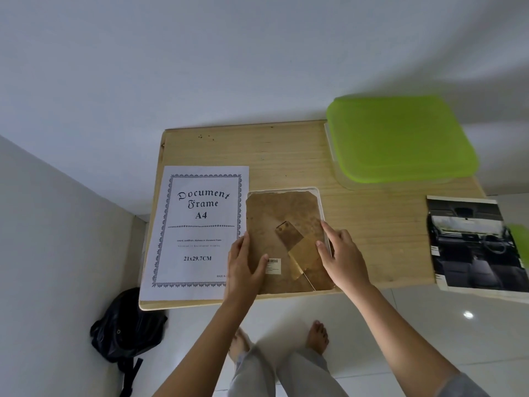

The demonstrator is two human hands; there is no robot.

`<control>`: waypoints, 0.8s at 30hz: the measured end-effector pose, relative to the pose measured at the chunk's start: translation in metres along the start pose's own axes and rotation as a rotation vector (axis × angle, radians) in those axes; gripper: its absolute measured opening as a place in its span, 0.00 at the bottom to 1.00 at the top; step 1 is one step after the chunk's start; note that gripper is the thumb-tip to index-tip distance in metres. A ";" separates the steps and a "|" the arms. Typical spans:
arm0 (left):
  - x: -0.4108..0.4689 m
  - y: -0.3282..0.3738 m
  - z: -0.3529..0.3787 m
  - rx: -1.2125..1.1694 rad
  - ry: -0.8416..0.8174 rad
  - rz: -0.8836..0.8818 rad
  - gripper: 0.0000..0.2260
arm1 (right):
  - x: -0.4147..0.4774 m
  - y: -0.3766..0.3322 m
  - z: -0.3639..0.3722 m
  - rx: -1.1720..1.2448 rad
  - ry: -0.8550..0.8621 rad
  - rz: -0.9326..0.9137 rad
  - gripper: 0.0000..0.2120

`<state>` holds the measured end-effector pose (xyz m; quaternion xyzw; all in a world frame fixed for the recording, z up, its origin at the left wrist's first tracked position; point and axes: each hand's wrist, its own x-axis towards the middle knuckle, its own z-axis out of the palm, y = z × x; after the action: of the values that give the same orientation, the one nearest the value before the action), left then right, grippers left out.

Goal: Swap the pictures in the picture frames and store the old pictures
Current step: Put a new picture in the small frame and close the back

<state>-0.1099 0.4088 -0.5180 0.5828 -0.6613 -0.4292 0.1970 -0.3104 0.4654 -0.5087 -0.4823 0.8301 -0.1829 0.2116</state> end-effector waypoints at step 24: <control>0.018 0.002 -0.014 -0.102 -0.130 -0.020 0.34 | 0.004 0.002 -0.016 0.002 -0.291 0.055 0.43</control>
<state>-0.1047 0.3869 -0.5128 0.5496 -0.6440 -0.5014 0.1787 -0.3221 0.4644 -0.4968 -0.4807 0.8035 -0.1060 0.3349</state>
